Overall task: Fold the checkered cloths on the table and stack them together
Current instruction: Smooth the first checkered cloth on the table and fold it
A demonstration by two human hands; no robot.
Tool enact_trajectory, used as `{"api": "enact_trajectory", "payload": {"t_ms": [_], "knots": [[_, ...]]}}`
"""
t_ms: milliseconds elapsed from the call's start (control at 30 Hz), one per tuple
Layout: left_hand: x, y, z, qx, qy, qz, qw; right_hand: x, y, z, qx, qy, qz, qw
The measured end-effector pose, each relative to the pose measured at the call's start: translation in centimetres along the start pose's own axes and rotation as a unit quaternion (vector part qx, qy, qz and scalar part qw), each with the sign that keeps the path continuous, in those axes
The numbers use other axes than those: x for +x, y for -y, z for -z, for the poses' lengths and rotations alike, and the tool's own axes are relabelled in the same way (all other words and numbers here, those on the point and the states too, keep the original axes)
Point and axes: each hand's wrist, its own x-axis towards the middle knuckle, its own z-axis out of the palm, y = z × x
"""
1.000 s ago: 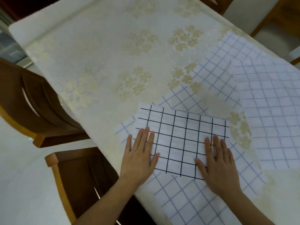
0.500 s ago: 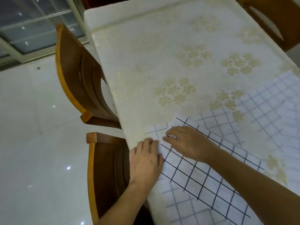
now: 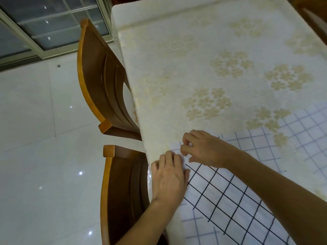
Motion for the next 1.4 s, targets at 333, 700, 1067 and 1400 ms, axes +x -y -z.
{"api": "enact_trajectory", "payload": {"t_ms": [333,700,1067,1400], "knots": [[0.3,-0.2,-0.3,-0.019,0.006,0.01,1.0,0.0,0.1,0.5,0.054,0.004,-0.013,0.998],[3.3,2.1,1.6,-0.019,-0.006,-0.109,0.994,1.0,-0.7,2.0,0.092,0.039,-0.048,0.994],[11.1,4.5,4.8,-0.014,0.074,-0.152,0.985,3.1,-3.0,5.2,0.045,0.069,-0.139,0.987],[11.2,3.2,5.7,0.008,0.081,-0.142,0.987,1.1,-3.7,6.6,0.034,0.13,-0.182,0.974]]}}
